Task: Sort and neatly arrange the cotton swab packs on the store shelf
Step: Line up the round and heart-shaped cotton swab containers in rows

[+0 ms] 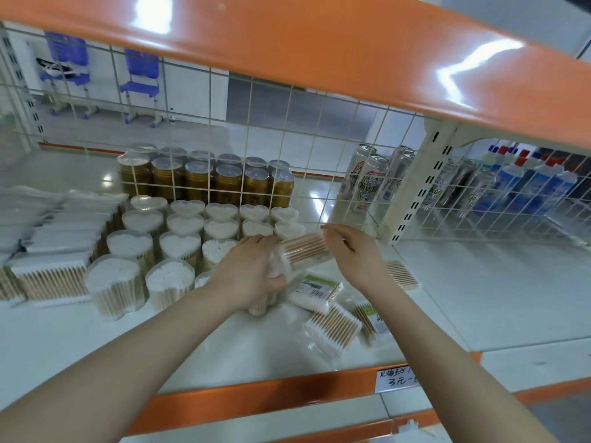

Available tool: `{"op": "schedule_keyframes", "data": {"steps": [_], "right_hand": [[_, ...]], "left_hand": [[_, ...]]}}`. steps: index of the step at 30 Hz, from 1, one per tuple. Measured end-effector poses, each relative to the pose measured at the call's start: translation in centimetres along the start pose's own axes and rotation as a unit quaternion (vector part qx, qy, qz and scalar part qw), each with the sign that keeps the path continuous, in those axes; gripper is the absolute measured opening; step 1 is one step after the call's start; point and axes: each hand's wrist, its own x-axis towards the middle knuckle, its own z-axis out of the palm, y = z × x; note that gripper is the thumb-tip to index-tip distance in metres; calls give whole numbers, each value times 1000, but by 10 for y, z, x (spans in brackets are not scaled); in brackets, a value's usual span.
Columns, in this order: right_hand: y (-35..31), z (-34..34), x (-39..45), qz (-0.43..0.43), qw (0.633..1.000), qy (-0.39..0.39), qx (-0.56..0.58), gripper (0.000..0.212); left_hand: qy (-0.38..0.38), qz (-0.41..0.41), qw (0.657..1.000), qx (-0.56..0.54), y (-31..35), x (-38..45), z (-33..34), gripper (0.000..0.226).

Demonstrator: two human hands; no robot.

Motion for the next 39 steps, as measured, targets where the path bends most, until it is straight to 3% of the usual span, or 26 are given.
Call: {"op": "schedule_keyframes", "data": {"steps": [7, 10, 15, 26, 39], "right_hand": [[8, -3, -2, 8, 1000, 13, 11, 32], [8, -4, -5, -5, 1000, 17, 15, 28], [13, -2, -9, -2, 1000, -30, -2, 35], [10, 7, -15, 0, 992, -120, 44, 57], [-1, 8, -23, 1, 985, -148, 90, 29]], "left_hand": [[40, 1, 998, -45, 5, -3, -7, 66], [49, -10, 997, -64, 6, -3, -8, 84], [94, -22, 991, -94, 8, -2, -11, 58], [129, -50, 983, -121, -3, 3, -19, 54], [71, -56, 987, -130, -10, 10, -24, 45]]}}
